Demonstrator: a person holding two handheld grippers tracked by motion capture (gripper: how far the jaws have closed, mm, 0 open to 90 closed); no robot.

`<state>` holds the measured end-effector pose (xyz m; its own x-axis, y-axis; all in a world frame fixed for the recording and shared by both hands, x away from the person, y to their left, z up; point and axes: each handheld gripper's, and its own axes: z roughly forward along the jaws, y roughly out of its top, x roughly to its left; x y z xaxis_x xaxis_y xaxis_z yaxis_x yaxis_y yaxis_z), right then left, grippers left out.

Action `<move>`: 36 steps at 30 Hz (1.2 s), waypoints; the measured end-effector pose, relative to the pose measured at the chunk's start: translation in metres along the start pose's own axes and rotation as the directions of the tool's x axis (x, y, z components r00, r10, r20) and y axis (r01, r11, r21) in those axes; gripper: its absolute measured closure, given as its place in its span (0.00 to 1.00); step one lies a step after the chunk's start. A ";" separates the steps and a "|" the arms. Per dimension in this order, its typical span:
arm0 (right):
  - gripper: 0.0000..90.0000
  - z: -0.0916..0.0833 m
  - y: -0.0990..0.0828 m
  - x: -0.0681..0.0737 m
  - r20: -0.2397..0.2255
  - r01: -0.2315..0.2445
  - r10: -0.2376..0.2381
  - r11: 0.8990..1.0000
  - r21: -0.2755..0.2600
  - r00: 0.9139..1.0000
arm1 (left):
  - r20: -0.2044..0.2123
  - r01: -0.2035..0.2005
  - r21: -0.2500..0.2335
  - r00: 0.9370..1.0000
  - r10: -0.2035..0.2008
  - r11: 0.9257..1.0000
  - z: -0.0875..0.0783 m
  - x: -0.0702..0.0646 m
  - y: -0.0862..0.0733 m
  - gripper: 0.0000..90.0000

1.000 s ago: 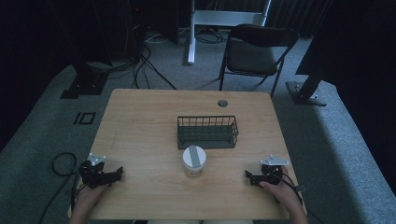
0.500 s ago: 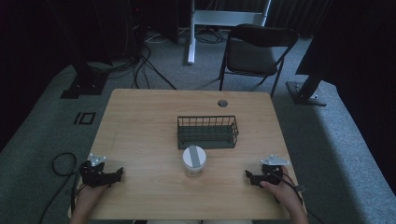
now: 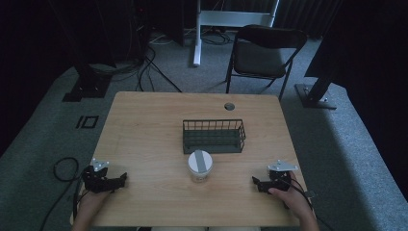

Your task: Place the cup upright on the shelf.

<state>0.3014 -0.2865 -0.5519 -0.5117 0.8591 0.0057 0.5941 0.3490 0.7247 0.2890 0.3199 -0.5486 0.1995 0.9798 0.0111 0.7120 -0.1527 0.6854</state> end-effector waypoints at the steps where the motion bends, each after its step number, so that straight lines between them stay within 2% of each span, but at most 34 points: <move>1: 0.13 0.000 0.000 0.000 0.002 -0.002 0.002 1.000 0.000 1.000 | 0.000 0.000 0.000 1.000 0.000 1.000 0.000 0.000 0.000 0.00; 8: 0.13 0.001 0.002 0.004 -0.005 0.006 -0.006 1.000 -0.008 1.000 | 0.000 0.000 0.000 1.000 0.000 1.000 0.000 0.000 0.000 0.00; 30: 0.13 0.008 0.015 0.025 -0.080 0.022 -0.026 0.998 -0.058 0.996 | 0.000 0.000 0.000 1.000 0.000 1.000 0.000 0.000 0.000 0.00; 36: 0.13 0.011 0.020 0.034 -0.098 0.038 -0.045 0.997 -0.073 0.994 | 0.000 0.000 0.000 1.000 0.000 1.000 0.000 0.000 0.000 0.00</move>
<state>0.3028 -0.2465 -0.5448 -0.5958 0.8021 0.0405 0.5276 0.3528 0.7728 0.2890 0.3199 -0.5486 0.1993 0.9799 0.0111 0.7120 -0.1526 0.6854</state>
